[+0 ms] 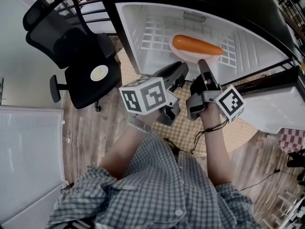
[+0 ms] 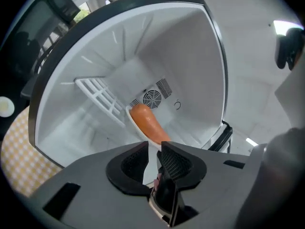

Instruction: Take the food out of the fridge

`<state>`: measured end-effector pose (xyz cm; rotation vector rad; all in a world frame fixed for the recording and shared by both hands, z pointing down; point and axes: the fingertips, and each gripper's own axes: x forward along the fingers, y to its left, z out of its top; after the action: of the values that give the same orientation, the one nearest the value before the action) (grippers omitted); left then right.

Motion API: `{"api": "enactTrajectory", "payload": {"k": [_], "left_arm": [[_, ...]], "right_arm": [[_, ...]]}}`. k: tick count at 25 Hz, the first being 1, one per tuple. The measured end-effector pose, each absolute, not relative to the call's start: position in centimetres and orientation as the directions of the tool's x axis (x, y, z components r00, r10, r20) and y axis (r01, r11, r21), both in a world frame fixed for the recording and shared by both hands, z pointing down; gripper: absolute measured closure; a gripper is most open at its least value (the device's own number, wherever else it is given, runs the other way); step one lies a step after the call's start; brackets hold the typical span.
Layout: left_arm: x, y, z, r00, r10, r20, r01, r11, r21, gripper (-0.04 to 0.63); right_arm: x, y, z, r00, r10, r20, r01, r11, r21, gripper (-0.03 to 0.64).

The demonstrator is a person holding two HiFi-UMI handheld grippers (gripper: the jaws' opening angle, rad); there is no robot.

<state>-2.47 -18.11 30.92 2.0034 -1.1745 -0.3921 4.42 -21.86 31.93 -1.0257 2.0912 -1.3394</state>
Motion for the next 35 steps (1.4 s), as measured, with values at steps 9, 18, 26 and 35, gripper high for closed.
{"api": "enactTrajectory", "payload": {"k": [9, 18, 26, 35], "left_arm": [[-2.0, -19.4, 32.1, 0.563, -0.822, 0.089, -0.453, -0.216, 0.865, 0.491], [-1.5, -19.0, 32.1, 0.605, -0.794, 0.059, -0.403, -0.242, 0.882, 0.528], [-0.7, -17.6, 32.4, 0.647, -0.76, 0.061, -0.419, -0.288, 0.861, 0.532], [1.6, -15.2, 33.1, 0.722, -0.69, 0.05, -0.384, -0.34, 0.859, 0.534]], "right_arm": [[4.6, -20.6, 32.0, -0.633, -0.774, 0.022, -0.347, 0.258, -0.902, 0.558], [4.7, -19.7, 32.2, -0.631, -0.776, 0.021, -0.354, 0.264, -0.897, 0.56], [5.6, -18.2, 32.6, -0.615, -0.788, 0.023, -0.377, 0.268, -0.887, 0.56], [7.7, -15.3, 33.2, -0.575, -0.817, 0.044, -0.424, 0.252, -0.87, 0.56]]}}
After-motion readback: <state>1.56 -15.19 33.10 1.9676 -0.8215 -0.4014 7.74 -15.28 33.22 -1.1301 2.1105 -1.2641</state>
